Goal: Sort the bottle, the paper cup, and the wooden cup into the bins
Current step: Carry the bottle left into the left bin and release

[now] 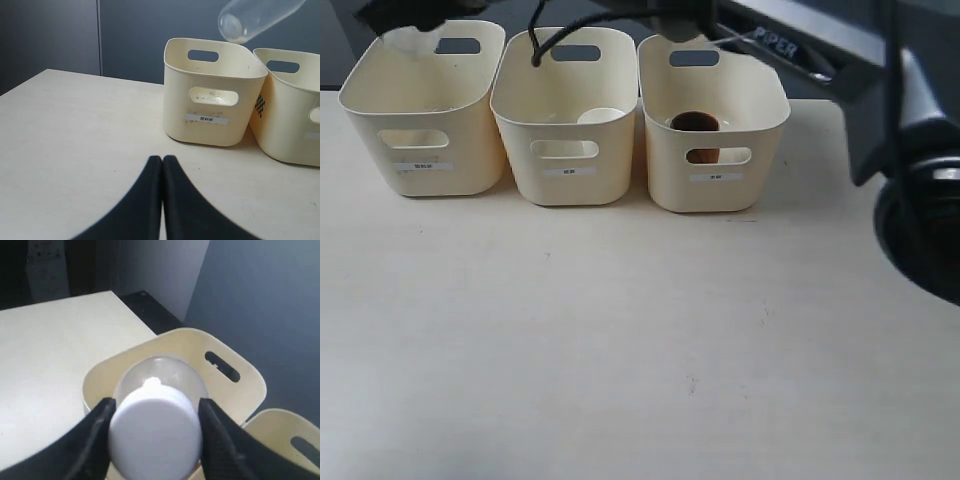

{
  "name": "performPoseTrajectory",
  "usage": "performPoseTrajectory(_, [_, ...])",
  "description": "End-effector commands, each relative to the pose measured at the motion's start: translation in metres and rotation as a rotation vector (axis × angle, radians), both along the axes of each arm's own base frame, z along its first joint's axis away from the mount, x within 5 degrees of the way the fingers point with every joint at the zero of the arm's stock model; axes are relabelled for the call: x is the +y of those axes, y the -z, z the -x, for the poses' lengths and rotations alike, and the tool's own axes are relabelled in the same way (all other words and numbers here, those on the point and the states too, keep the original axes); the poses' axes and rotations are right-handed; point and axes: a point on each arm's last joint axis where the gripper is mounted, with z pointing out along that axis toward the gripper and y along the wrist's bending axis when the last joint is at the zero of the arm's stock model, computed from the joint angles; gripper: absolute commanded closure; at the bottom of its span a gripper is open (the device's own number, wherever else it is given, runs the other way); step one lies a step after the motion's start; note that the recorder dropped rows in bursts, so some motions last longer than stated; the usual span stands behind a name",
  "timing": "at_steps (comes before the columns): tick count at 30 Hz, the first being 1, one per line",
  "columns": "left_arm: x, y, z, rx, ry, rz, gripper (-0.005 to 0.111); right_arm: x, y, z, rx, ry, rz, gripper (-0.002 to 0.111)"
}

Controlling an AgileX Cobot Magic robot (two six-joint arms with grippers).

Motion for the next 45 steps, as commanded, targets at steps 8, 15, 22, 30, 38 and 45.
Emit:
performPoseTrajectory(8, [0.0,0.0,0.0,-0.008,0.003,-0.001,0.107,0.01,0.066,-0.042,0.073,0.047,0.098,0.109])
performPoseTrajectory(15, [0.0,0.0,0.0,-0.008,0.003,-0.001,0.107,0.011,0.08,-0.044,0.089,0.043,0.145,0.106])
performPoseTrajectory(22, [0.0,0.0,0.0,-0.008,0.003,-0.001,0.107,0.011,0.084,-0.044,0.096,0.043,0.151,0.083])
performPoseTrajectory(30, [0.0,0.0,0.0,-0.008,0.003,-0.001,0.107,0.011,0.084,-0.044,0.09,0.031,0.17,0.079])
performPoseTrajectory(38, [0.0,0.0,0.0,-0.008,0.003,-0.001,0.107,0.011,0.083,-0.044,0.082,0.032,0.158,0.057])
performPoseTrajectory(45, [0.0,0.0,0.0,-0.008,0.003,-0.001,0.107,0.013,0.082,-0.044,0.08,0.031,0.13,0.057])
